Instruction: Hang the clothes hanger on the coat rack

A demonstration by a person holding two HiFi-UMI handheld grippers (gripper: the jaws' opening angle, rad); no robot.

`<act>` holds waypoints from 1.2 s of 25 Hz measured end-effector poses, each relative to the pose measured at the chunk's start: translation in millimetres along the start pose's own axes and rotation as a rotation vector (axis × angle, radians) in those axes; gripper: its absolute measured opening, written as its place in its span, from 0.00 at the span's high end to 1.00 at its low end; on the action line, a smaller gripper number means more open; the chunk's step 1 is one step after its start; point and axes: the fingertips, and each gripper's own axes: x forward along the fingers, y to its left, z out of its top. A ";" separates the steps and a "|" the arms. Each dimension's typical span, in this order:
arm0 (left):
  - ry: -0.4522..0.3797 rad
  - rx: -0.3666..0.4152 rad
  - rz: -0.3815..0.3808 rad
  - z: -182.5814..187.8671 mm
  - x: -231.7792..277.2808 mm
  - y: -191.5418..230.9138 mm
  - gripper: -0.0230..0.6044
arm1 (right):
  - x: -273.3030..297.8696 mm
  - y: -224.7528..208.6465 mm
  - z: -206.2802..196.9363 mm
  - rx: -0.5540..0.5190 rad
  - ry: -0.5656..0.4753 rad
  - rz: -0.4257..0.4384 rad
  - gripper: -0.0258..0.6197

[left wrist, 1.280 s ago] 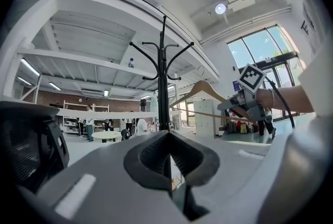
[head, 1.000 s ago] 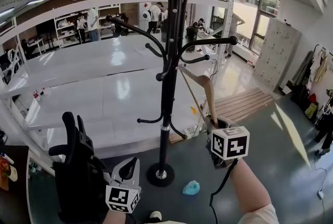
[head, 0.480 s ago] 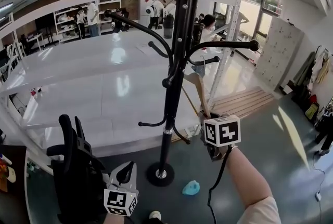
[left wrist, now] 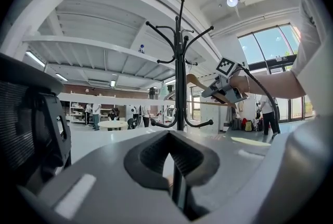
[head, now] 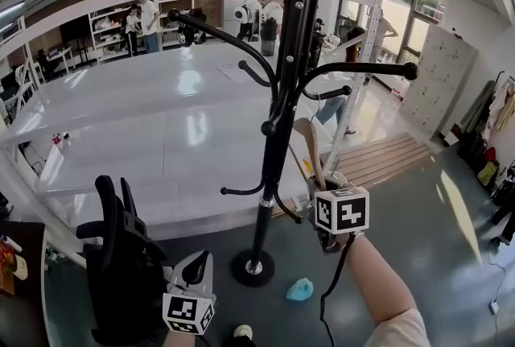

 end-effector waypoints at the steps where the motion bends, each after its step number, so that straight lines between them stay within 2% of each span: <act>1: -0.001 0.001 -0.002 0.7 0.2 -2.1 0.96 | -1.8 0.3 -0.1 0.003 -0.005 0.006 0.88; 5: -0.013 0.008 -0.016 9.3 0.1 -10.1 0.96 | -19.0 6.4 14.7 0.023 -0.080 0.044 0.80; 9: -0.029 0.015 -0.025 19.3 -5.2 -17.7 0.96 | -45.9 4.4 36.3 -0.006 -0.190 0.018 0.65; 12: -0.043 0.021 -0.034 25.2 -11.7 -26.6 0.96 | -74.8 3.8 43.5 -0.024 -0.252 0.005 0.62; 14: -0.055 0.023 -0.038 30.5 -16.2 -32.5 0.96 | -95.7 4.5 46.1 -0.028 -0.293 -0.003 0.63; 16: -0.067 0.024 -0.042 35.5 -21.2 -38.9 0.96 | -119.7 3.8 46.5 -0.017 -0.352 -0.022 0.69; 18: -0.078 0.025 -0.050 39.6 -27.0 -47.6 0.96 | -146.8 3.3 43.5 -0.026 -0.424 -0.059 0.88; 19: -0.083 0.026 -0.056 41.4 -30.4 -53.0 0.96 | -159.7 3.8 39.6 -0.045 -0.451 -0.081 0.92; 22: -0.098 0.032 -0.072 48.1 -43.2 -72.1 0.96 | -191.3 9.4 17.6 -0.082 -0.481 -0.111 0.92; 30: -0.124 0.035 -0.094 57.6 -87.6 -121.7 0.96 | -237.1 24.7 -67.7 0.003 -0.409 -0.076 0.92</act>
